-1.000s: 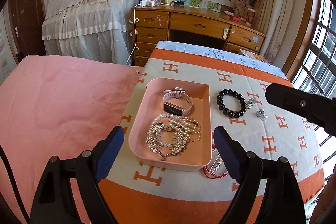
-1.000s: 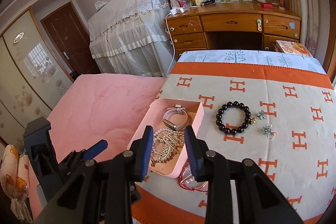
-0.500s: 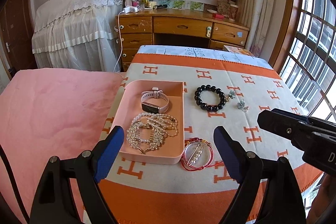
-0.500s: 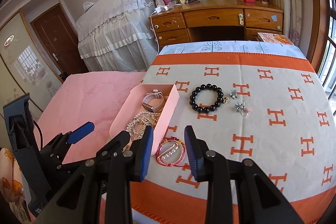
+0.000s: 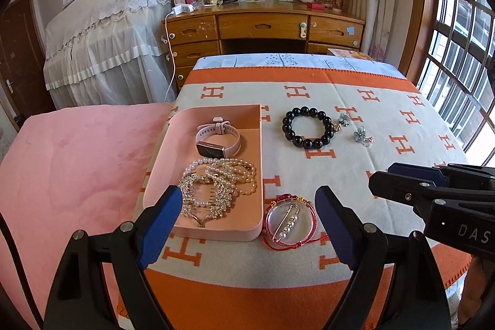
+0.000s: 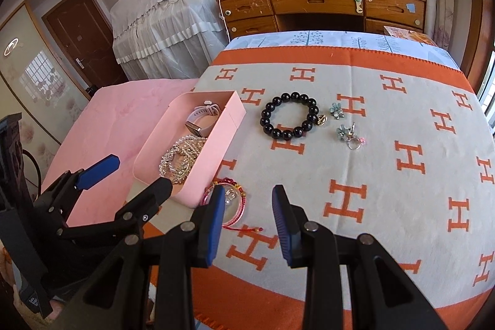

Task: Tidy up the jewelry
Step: 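Withdraw the left tool from the box and move the right tool to the red bangle, then grasp the black bead bracelet with the left tool while the right tool grasps the red bangle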

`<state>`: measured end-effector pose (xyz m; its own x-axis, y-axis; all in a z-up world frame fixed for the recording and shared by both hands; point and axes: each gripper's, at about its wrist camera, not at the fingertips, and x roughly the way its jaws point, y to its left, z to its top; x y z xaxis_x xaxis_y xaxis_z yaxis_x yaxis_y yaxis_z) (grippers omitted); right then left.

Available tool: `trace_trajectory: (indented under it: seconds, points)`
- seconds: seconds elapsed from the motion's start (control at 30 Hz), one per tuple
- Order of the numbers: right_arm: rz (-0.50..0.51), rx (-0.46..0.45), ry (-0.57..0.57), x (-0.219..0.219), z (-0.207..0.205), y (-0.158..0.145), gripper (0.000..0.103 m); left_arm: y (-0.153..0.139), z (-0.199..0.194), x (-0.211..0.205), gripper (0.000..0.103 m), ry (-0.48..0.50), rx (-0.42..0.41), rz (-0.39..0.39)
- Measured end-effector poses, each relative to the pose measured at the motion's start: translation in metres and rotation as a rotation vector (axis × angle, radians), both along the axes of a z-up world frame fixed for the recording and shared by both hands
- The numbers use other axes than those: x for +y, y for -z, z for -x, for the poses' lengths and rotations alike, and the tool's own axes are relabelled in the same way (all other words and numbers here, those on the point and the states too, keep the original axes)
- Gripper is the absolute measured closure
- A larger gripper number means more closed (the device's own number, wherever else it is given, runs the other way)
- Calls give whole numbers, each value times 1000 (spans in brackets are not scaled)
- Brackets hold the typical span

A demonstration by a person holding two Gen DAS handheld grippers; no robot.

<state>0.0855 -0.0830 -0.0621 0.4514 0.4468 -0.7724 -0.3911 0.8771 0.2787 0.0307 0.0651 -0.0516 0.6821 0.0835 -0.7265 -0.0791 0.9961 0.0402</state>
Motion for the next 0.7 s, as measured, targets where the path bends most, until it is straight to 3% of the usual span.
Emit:
trace_trajectory:
  seconds: [0.3,0.7]
  points:
    - [47,71,-21,0,-22,26,71,4,-27,33,16,-23,42,21]
    - [79,151,-171,27,-24,57,71,-4,-67,61,16,-29,79,49]
